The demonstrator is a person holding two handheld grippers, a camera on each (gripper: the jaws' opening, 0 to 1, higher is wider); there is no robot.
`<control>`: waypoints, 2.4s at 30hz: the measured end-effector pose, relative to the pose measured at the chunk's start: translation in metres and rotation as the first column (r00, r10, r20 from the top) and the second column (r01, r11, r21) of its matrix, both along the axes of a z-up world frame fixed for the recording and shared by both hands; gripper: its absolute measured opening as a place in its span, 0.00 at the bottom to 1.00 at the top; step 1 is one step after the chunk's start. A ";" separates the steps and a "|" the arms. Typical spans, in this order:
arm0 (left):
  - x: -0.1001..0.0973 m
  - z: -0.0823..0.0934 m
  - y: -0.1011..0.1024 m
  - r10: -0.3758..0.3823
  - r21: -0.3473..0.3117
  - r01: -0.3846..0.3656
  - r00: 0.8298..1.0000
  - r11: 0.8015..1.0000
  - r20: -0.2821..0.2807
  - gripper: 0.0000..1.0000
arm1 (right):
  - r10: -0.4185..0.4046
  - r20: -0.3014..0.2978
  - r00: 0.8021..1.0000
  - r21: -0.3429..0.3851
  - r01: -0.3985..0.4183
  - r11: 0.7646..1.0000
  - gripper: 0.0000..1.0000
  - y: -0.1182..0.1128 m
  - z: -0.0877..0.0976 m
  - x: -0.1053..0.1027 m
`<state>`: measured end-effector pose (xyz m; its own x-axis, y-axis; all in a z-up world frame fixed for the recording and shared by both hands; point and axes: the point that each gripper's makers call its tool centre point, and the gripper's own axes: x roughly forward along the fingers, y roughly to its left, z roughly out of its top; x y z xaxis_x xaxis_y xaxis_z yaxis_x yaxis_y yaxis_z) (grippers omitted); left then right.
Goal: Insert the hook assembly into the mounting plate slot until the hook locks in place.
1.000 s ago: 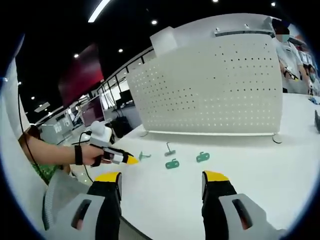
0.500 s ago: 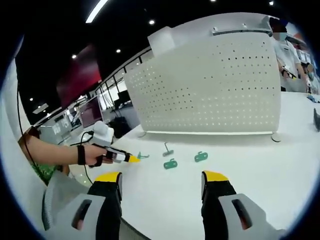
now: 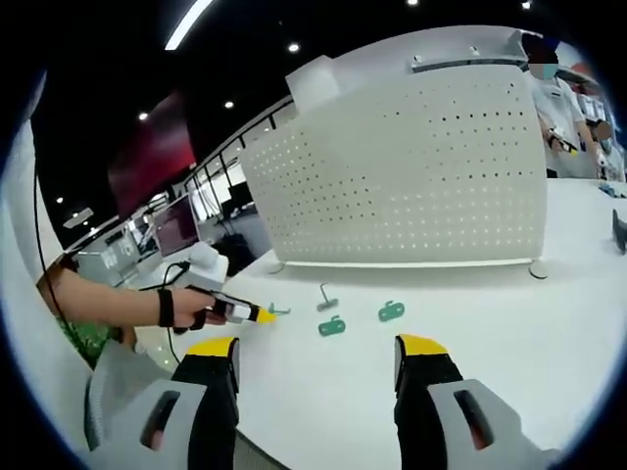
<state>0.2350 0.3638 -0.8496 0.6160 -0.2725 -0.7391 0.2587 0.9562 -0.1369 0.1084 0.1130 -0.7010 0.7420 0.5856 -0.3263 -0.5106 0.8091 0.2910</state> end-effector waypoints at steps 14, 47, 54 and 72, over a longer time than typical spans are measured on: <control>0.000 -0.001 0.000 0.046 -0.024 -0.047 0.998 0.999 -0.034 0.10 | 0.001 -0.006 1.000 0.017 -0.001 1.000 0.65 0.001 0.000 0.000; -0.027 0.014 -0.021 -0.010 -0.139 0.011 1.000 0.990 0.007 0.03 | 0.035 0.017 0.999 0.014 -0.035 0.999 0.64 0.011 0.008 -0.003; -0.034 0.027 -0.034 -0.045 -0.198 0.054 0.998 0.979 0.052 0.03 | 0.053 0.023 0.998 0.016 -0.054 0.998 0.63 0.016 0.009 -0.007; -0.057 0.077 -0.067 -0.075 -0.293 0.122 0.983 0.948 0.166 0.03 | 0.107 0.040 0.993 0.031 -0.108 0.994 0.59 0.027 0.019 -0.014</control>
<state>0.1780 0.2968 -0.7721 0.6722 -0.5328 -0.5141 0.3896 0.8450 -0.3663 0.0944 0.1405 -0.6823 0.6857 0.6725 -0.2784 -0.6052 0.7393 0.2951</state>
